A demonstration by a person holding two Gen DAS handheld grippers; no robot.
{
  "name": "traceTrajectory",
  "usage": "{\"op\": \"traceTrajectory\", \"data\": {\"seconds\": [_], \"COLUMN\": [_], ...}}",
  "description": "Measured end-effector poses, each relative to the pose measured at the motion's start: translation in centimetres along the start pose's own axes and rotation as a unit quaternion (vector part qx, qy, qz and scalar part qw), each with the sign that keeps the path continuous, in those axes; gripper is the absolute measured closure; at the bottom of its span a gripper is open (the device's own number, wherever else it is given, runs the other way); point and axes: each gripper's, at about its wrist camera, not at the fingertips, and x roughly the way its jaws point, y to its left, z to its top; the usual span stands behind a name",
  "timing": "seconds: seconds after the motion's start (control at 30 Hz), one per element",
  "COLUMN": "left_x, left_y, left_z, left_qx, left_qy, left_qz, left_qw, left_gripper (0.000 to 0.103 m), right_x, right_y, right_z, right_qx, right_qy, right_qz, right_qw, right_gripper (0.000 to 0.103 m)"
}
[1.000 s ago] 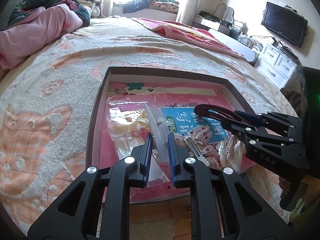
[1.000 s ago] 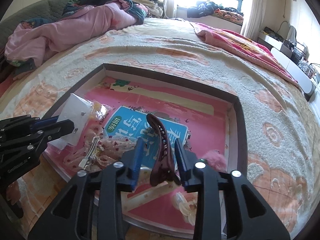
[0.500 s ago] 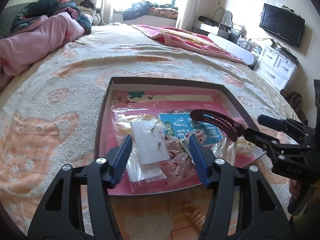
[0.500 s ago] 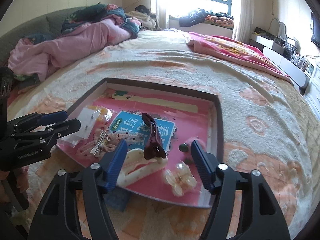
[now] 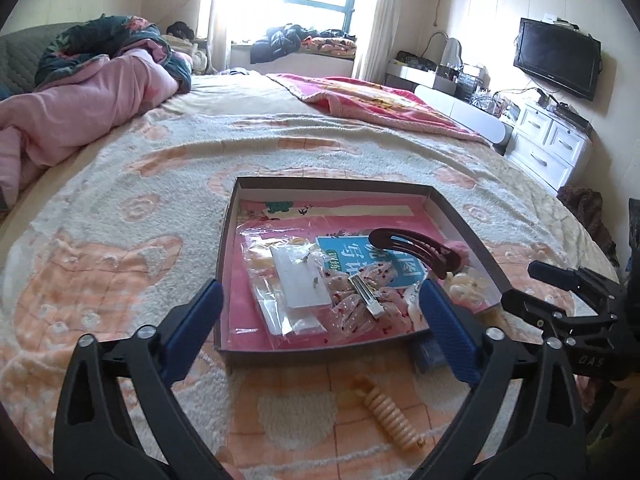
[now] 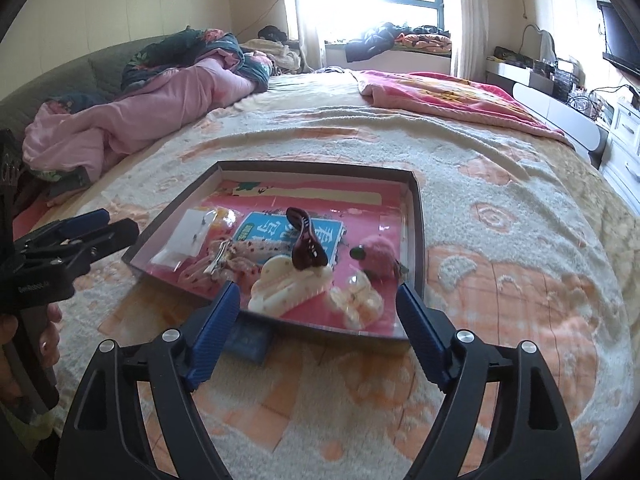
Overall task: Organize jewelry
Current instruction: 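Withdraw both open tools from the tray, then grasp the orange coiled hair tie with the left tool while the right tool grasps the blue box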
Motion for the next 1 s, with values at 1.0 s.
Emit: {"op": "traceTrajectory", "data": {"seconds": [1.0], "left_x": [-1.4], "left_y": [-2.6], "left_z": [-7.4], "left_qx": [0.047], "left_qy": [0.07], "left_qz": [-0.019], "left_qw": [0.9962], "left_gripper": [0.011], "right_x": [-1.6], "right_y": [1.5], "right_z": [-3.1], "right_qx": [-0.016], "right_qy": [0.009], "right_qz": [0.01], "right_qw": [1.0], "right_gripper": [0.018]}}
